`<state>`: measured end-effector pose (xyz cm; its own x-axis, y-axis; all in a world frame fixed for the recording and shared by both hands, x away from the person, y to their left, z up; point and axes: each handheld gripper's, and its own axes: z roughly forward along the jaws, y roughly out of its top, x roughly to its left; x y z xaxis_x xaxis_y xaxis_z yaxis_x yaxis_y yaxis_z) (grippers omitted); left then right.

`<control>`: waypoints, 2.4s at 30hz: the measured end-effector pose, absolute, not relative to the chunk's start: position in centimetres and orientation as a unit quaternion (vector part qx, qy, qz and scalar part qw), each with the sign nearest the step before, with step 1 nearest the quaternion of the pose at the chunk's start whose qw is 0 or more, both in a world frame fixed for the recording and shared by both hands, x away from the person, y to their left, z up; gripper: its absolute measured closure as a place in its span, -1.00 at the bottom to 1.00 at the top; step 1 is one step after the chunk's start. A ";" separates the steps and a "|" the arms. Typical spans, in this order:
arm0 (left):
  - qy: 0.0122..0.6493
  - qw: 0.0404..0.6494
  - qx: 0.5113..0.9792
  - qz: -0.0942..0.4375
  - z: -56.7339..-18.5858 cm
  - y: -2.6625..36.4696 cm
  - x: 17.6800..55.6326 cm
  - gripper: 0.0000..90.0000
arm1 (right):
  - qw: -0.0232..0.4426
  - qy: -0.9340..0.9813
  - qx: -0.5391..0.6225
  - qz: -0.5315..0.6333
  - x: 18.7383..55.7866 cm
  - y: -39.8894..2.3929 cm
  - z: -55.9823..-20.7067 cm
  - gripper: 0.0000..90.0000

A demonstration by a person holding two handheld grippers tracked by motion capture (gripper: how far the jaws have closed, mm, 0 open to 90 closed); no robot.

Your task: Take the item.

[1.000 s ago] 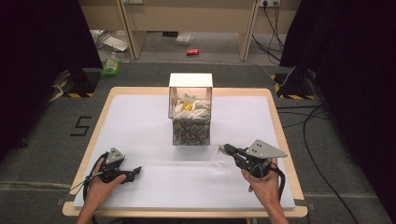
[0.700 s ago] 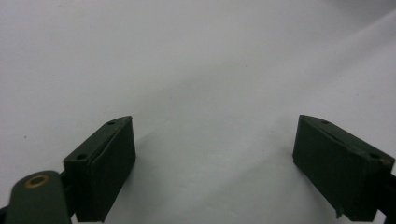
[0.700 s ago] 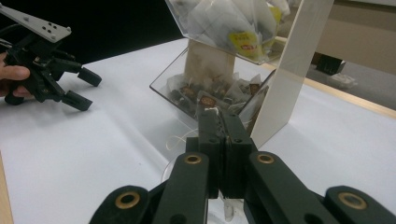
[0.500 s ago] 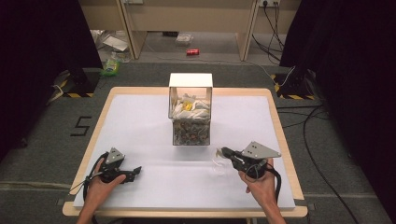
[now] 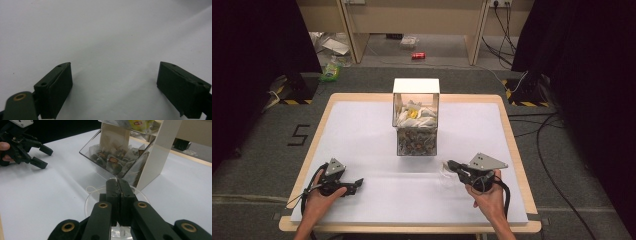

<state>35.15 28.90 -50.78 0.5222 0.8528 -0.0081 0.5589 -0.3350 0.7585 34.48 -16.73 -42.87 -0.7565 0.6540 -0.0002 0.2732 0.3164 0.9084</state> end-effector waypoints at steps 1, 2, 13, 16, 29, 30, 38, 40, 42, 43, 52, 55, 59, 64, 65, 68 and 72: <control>0.446 0.366 0.792 0.201 -50.8 28.9 35.1 -0.72 | 0.188 0.790 0.293 0.504 34.5 -16.7 -42.9 0.98; 0.446 0.366 0.792 0.200 -50.8 28.9 35.1 -0.72 | 0.187 0.792 0.292 0.502 34.5 -16.6 -43.0 0.98; 0.446 0.366 0.792 0.201 -50.8 28.9 35.1 -0.72 | 0.185 0.797 0.292 0.496 34.6 -16.5 -43.4 0.97; 0.446 0.366 0.792 0.200 -50.8 28.9 35.2 -0.72 | 0.186 0.797 0.293 0.494 34.6 -16.5 -43.5 0.97; 0.446 0.366 0.792 0.200 -50.8 28.9 35.2 -0.72 | 0.182 0.799 0.294 0.491 34.7 -16.4 -43.7 0.93; 0.446 0.366 0.792 0.200 -50.8 28.9 35.2 -0.72 | 0.182 0.799 0.294 0.491 34.7 -16.4 -43.7 0.93; 0.446 0.366 0.792 0.200 -50.8 28.9 35.2 -0.72 | 0.186 0.794 0.294 0.499 34.6 -16.5 -43.3 0.86; 0.446 0.366 0.792 0.200 -50.8 28.9 35.2 -0.72 | 0.190 0.791 0.293 0.502 34.6 -16.6 -43.0 0.81; 0.446 0.366 0.792 0.200 -50.8 28.9 35.2 -0.72 | 0.195 0.787 0.294 0.506 34.5 -16.8 -42.7 0.74; 0.446 0.366 0.792 0.200 -50.8 28.9 35.2 -0.72 | 0.197 0.785 0.296 0.508 34.5 -16.9 -42.6 0.70; 0.446 0.366 0.792 0.200 -50.8 28.9 35.2 -0.72 | 0.210 0.770 0.323 0.509 34.7 -18.2 -41.8 0.32; 0.446 0.366 0.792 0.200 -50.8 28.9 35.2 -0.72 | 0.211 0.766 0.331 0.509 34.8 -18.5 -41.7 0.23; 0.446 0.366 0.792 0.200 -50.8 28.9 35.2 -0.72 | 0.214 0.758 0.348 0.509 35.0 -19.2 -41.6 0.05; 0.446 0.366 0.792 0.200 -50.8 28.9 35.2 -0.72 | 0.218 0.746 0.375 0.505 35.4 -20.4 -41.8 -0.12; 0.446 0.366 0.792 0.200 -50.8 28.9 35.2 -0.72 | 0.218 0.746 0.375 0.505 35.4 -20.4 -41.8 -0.12; 0.446 0.366 0.792 0.200 -50.8 28.9 35.2 -0.72 | 0.217 0.742 0.388 0.503 35.5 -20.9 -41.9 -0.17; 0.446 0.366 0.792 0.200 -50.8 28.9 35.2 -0.72 | 0.218 0.738 0.400 0.498 35.7 -21.7 -42.1 -0.19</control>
<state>35.15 28.91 -50.78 0.5221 0.8529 -0.0091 0.5593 -0.3343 0.7586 35.74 -21.66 -42.11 -0.5850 0.8074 0.0765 0.3730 0.1842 0.9094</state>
